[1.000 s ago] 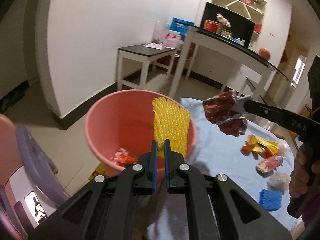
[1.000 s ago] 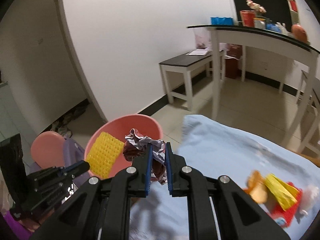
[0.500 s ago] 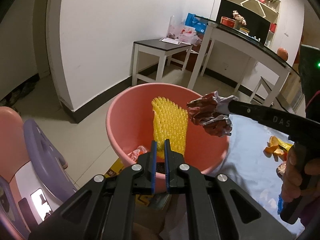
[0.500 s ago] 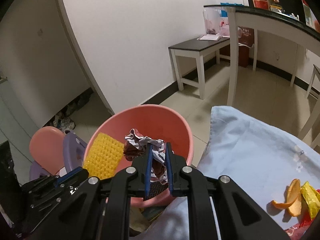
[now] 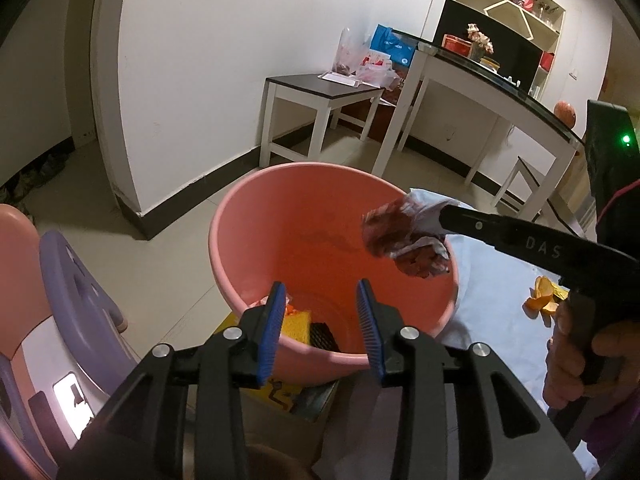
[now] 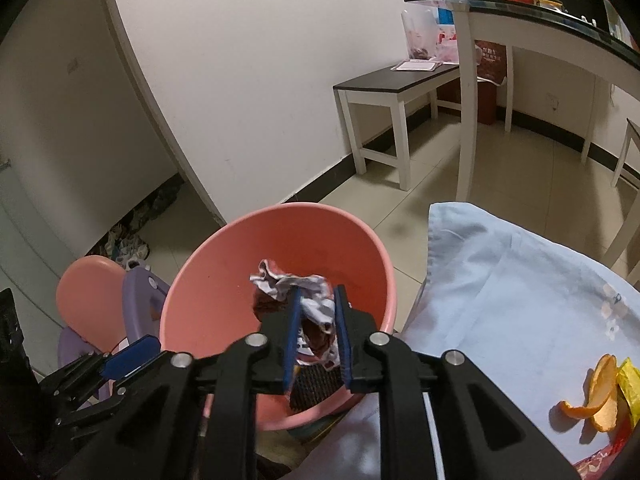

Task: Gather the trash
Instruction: 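Carry both items over pink bucket and open both tools to release, then move left tool toward orange peel while right tool approaches yellow glove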

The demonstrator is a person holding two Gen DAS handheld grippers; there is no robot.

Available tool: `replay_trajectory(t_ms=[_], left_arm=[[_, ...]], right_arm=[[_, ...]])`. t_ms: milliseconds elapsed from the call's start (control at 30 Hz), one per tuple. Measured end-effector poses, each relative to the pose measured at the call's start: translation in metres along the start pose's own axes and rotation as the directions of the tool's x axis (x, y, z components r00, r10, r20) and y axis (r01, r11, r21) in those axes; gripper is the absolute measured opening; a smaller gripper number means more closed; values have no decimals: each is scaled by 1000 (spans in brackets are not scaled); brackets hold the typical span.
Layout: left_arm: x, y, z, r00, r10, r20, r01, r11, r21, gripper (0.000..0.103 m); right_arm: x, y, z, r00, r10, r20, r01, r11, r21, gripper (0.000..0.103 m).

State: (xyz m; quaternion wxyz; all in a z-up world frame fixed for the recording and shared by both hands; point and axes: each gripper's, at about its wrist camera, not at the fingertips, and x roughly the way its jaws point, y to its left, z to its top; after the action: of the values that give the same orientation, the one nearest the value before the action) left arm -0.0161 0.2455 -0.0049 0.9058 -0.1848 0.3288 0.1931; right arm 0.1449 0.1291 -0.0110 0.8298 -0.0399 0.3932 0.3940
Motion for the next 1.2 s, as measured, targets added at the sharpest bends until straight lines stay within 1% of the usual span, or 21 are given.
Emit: replay_trajectory(t_ms=[33,100,133,300,500,800,1000,1200], left_arm=[[-1,-1,0,1000,-3,0,3,1000,2,37],[-2,-2,0,1000,-10,0,10,1000,3,37],[-3,-3,0,1000,-16,0,16,1000,4,37],[-8,-10,-1,999,-34,4,34,999,6,37],[-13,-22,-4,997,-76,-1,76,997,16,37],[-23,-63,-14,990,-140,-22,141,986,89,37],[-24,-91,-22,982,-180,-53,186,974,128,37],[-23,-121,-34,974,-214,-79,226,952,206,37]], right_arm=[[0,0,0,1000,2,3,-2,1000,1,31],[-2,0,0,1000,3,12,-3,1000,1,40],[-4,-1,0,1000,5,17,-5,1000,1,41],[-16,-3,-4,1000,3,30,-3,1000,-3,42],[-42,-10,-18,999,-8,49,8,1000,-6,44],[-100,-35,-48,996,-53,75,51,999,16,45],[-146,-70,-75,987,-126,96,121,991,59,45],[-181,-111,-99,971,-215,105,202,972,118,45]])
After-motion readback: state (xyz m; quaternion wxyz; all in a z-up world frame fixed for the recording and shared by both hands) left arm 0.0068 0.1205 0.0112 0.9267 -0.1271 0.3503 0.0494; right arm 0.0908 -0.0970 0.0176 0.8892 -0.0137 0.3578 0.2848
